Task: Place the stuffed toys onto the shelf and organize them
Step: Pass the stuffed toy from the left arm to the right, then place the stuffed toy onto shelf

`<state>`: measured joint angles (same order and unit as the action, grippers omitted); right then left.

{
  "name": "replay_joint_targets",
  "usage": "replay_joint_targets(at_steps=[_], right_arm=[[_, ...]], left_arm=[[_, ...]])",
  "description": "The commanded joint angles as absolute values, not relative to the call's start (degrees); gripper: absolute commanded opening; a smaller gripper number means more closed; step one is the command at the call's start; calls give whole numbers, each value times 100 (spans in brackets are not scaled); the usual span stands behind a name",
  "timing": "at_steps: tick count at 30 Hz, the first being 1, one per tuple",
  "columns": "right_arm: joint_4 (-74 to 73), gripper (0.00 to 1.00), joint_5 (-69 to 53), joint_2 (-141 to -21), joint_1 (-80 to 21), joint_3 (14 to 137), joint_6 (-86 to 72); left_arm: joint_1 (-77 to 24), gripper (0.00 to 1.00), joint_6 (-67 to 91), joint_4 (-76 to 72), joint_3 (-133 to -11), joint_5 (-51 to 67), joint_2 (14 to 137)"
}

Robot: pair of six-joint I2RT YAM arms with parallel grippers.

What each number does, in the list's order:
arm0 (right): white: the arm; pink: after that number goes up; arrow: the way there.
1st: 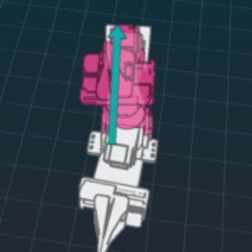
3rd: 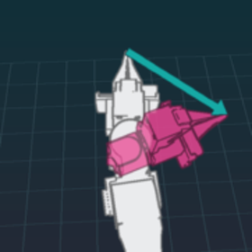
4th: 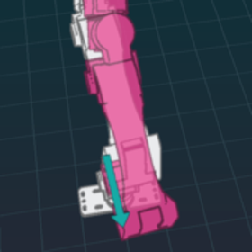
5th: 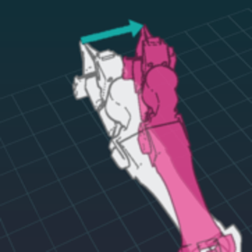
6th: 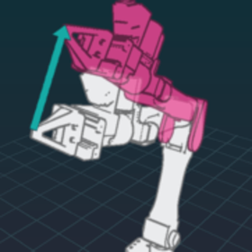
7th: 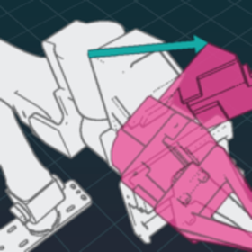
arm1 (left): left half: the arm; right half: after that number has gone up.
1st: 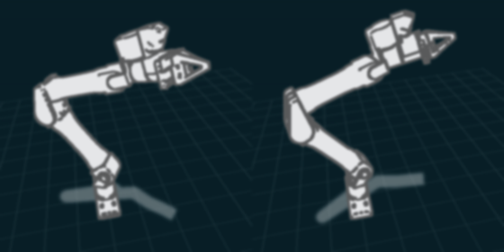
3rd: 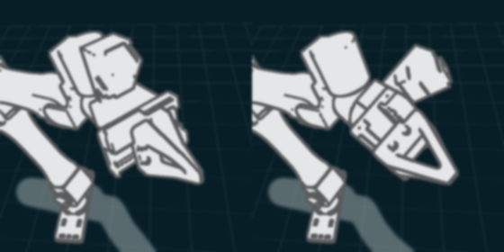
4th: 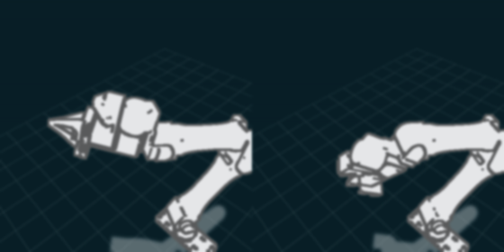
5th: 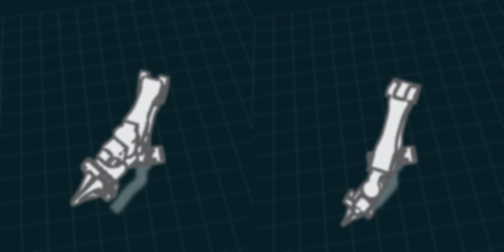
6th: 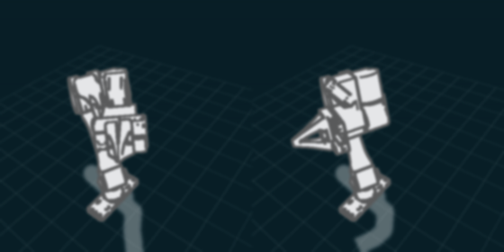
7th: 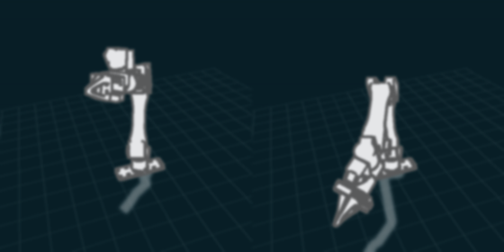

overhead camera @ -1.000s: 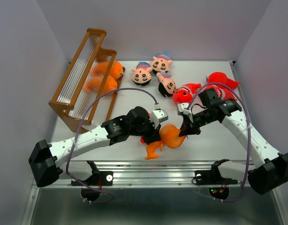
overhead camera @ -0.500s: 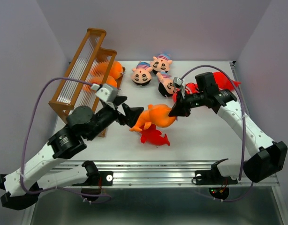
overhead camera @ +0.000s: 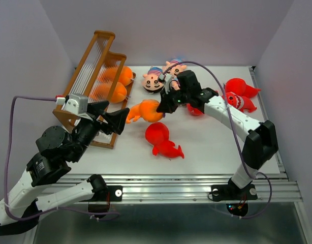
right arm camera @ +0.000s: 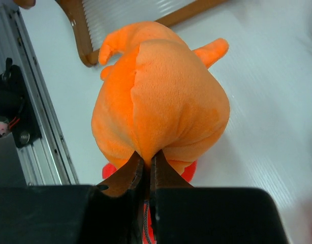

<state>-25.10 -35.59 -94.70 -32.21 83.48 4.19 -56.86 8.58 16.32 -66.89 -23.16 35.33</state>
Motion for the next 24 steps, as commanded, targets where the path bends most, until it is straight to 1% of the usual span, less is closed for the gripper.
replay_joint_targets(at_steps=[1, 4, 7, 9, 11, 12, 16, 20, 24], right_arm=[[-1592, 1, -2525, -9904, -3830, 8903, 44], [-1556, 1, -2014, -10431, -4121, 9297, -263], [-1494, 1, -1828, -10818, -4306, 9588, -413], [-1363, 1, -1793, -10933, -4490, 9650, -448], [-1170, 0, -1521, -11004, -4657, 9668, -448], [-1108, 1, -1199, -11030, -4867, 9668, -440], [-731, 1, -722, -11109, -5263, 9589, -386], [-185, 1, -703, -11258, -5457, 9492, -518], [264, 1, -1053, -11521, -5458, 9544, -676]], left_arm=[[-5660, 99, 896, 1556, -6820, -2575, 3480], [-5669, 99, 949, 1608, -6829, -2593, 3463], [-5660, 99, 1019, 1608, -6785, -2575, 3419], [-5669, 99, 1055, 1582, -6706, -2549, 3358], [-5660, 99, 1090, 1547, -6636, -2531, 3314], [-5660, 99, 1099, 1529, -6627, -2523, 3305], [-5669, 99, 1151, 1503, -6592, -2514, 3270], [-5669, 99, 1195, 1433, -6513, -2496, 3173], [-5669, 99, 1230, 1397, -6416, -2479, 3138]])
